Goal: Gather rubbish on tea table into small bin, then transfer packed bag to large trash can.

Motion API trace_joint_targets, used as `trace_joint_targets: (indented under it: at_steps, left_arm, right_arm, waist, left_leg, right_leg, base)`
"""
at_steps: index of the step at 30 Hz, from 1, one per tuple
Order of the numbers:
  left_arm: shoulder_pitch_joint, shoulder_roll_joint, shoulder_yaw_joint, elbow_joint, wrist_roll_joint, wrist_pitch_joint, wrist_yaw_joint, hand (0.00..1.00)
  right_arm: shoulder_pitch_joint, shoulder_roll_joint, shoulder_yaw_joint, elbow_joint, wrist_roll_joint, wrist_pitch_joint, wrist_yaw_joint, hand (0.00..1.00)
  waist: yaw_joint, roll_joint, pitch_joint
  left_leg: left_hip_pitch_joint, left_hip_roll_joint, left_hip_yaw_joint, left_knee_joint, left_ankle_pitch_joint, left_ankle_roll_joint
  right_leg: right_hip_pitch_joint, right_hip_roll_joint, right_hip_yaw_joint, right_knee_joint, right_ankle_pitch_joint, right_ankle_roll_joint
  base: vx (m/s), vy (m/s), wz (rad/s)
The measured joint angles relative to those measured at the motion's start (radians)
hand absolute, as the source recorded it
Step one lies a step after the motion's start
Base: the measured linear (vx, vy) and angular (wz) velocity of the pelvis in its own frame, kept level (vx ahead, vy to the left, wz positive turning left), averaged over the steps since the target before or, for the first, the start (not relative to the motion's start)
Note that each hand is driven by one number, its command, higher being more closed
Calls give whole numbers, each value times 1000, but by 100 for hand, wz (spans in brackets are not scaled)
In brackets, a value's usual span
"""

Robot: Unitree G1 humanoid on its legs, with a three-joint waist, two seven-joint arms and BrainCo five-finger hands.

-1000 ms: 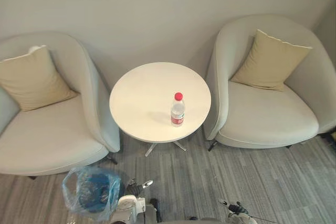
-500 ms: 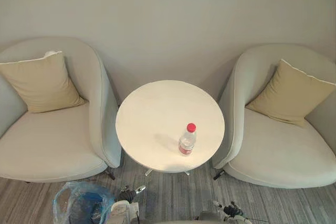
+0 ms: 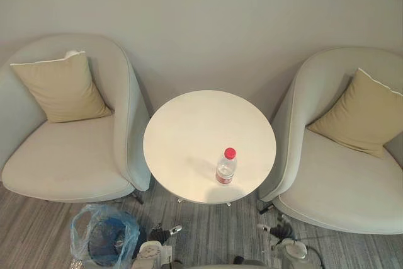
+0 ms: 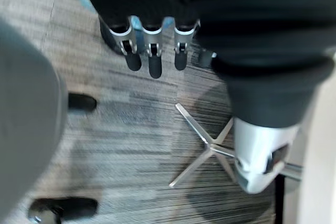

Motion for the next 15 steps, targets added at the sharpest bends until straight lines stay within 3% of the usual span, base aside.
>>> trace_joint_targets:
  at_steps: [6, 15]
  left_arm:
    - [24, 30, -67, -4, 20, -14, -2, 0]
    - [27, 40, -115, -10, 50, -37, -7, 0]
  right_arm:
    - [49, -77, 69, -216, -118, -51, 10, 0]
    - [34, -144, 152, -256, -195, -84, 16, 0]
  waist:
    - [-20, 23, 15]
    - [-24, 36, 20]
  left_leg:
    - [-13, -10, -43, -3, 15, 5]
    - [-13, -15, -70, -20, 25, 6]
  right_leg:
    - [38, -5, -34, -75, 40, 6]
    - [73, 0, -57, -153, 76, 9]
  base:
    - [-38, 5, 17]
    - [0, 5, 7]
